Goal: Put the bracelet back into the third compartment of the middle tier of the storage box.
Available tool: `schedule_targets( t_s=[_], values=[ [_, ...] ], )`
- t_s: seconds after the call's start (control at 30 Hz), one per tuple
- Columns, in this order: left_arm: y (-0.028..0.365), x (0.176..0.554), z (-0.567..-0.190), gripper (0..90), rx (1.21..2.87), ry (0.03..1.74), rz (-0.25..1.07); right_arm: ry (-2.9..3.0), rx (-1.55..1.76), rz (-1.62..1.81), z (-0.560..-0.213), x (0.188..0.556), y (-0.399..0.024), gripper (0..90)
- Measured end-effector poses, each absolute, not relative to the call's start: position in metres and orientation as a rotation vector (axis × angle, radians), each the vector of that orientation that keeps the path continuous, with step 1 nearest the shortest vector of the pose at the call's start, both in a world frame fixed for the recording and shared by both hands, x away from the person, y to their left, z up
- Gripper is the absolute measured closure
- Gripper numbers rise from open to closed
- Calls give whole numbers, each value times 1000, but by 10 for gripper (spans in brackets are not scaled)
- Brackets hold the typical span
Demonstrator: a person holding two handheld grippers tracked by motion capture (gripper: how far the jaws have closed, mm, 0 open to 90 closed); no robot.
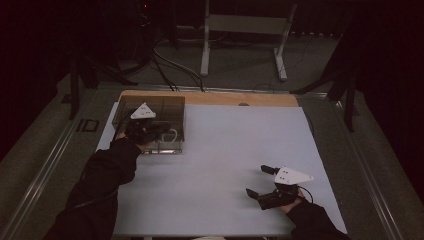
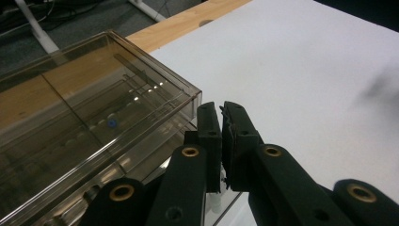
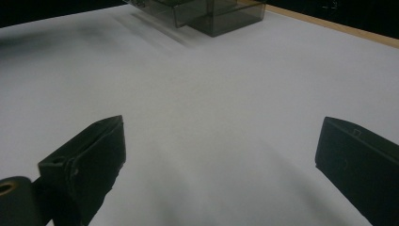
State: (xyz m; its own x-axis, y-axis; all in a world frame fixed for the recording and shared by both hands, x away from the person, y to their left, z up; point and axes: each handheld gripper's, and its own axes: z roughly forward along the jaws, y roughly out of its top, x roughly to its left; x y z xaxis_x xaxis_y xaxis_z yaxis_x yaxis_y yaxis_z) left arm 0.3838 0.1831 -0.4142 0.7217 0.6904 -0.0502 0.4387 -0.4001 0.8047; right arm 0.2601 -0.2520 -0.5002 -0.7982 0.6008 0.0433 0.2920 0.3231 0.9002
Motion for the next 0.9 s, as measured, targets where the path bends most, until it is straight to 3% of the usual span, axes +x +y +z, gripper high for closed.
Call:
schedule_targets(
  t_s=[0.9],
  values=[
    [186, 399, -449, 884, 2082, 944, 302, 2293, 800, 1466, -500, 260, -252, 22]
  ],
)
